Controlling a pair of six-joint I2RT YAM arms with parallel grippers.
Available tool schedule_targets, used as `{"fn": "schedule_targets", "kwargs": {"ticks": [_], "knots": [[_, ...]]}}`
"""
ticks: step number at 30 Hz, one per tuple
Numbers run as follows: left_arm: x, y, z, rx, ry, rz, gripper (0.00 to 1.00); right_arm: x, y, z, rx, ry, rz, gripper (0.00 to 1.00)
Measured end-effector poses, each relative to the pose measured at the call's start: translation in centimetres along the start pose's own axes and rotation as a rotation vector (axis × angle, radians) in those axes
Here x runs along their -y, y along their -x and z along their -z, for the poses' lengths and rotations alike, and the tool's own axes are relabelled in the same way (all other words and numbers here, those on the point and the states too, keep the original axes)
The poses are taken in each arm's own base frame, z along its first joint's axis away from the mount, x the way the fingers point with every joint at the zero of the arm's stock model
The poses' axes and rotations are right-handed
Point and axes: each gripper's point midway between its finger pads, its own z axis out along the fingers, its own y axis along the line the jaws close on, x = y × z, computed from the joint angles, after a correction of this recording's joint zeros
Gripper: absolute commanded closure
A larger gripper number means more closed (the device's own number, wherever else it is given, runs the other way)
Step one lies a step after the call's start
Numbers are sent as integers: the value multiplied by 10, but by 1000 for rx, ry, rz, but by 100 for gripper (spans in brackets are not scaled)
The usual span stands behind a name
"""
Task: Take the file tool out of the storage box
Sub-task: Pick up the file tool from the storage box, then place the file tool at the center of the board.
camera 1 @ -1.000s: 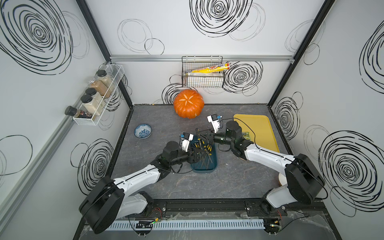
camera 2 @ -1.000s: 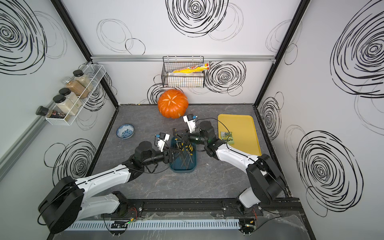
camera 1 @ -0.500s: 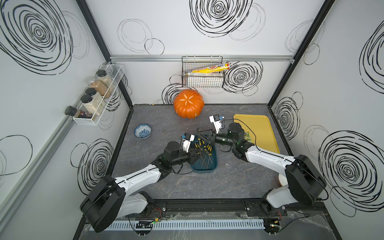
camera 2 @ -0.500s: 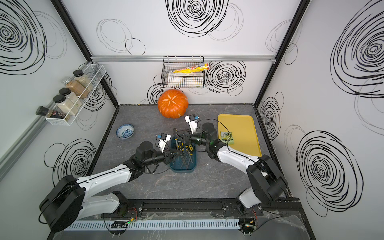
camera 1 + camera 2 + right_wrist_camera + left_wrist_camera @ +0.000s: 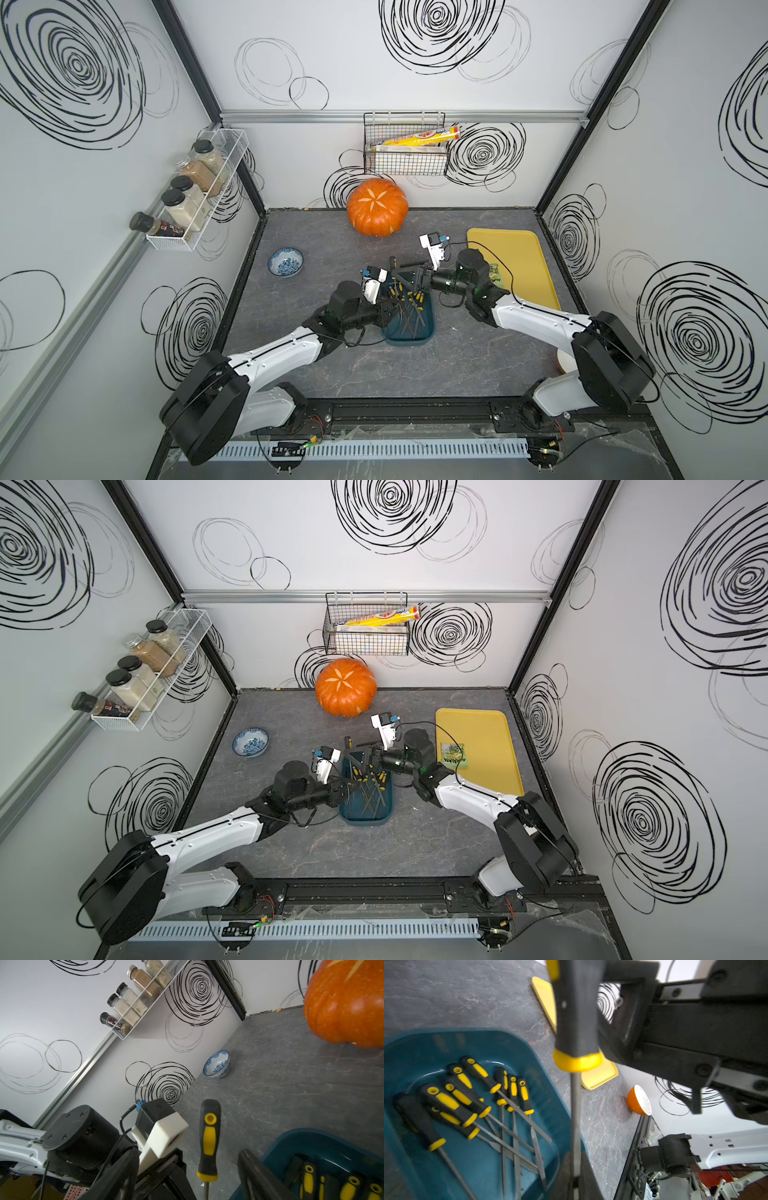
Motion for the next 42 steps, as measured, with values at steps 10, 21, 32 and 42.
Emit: {"fn": "schedule_targets", "kwargs": {"ticks": [10,21,32,42], "knots": [[-22,25,18,-53,305,39,100,15,25,46,37,-328,222,16],[-97,-41,49,-378,653,180,100,64,-9,57,-93,-519,272,19],[-128,-85,43,-666,764,239,100,83,-22,56,-136,-568,283,20],[-137,-104,37,-803,774,297,100,84,-24,60,-136,-580,291,21]]}}
